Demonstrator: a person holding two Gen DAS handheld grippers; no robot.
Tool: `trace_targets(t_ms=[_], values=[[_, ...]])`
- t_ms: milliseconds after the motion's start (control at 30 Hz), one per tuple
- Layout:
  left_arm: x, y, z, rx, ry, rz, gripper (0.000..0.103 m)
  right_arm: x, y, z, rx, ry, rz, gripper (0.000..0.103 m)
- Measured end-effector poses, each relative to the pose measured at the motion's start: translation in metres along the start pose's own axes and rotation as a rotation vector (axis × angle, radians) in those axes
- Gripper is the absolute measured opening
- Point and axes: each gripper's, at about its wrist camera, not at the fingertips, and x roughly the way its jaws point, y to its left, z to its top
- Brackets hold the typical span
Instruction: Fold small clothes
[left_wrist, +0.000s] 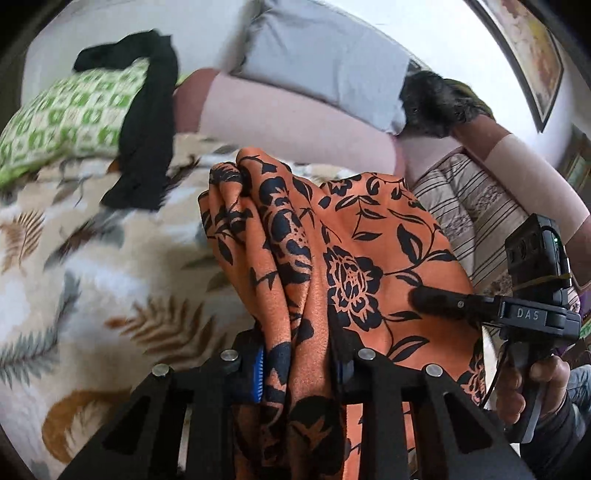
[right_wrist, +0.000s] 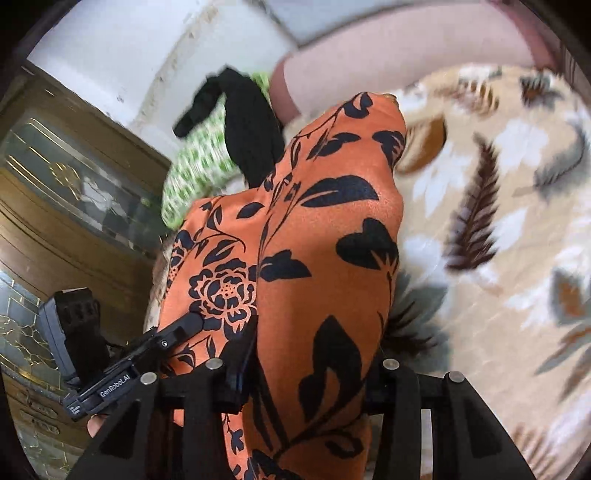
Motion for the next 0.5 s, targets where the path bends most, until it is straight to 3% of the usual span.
trace_targets(t_ms=[233,500], values=[[0.025,-0.025,0.026,0.036,-0.007,-0.012,0.029,-0.031,-0.019,0.037,-0.016,-0.049,-0.032,0.045],[0.069,-0.014,0.037,0.023,0.027,0.001,0.029,-0.005,-0.048,0.055,0.007,-0.037,-0.034,0.045]])
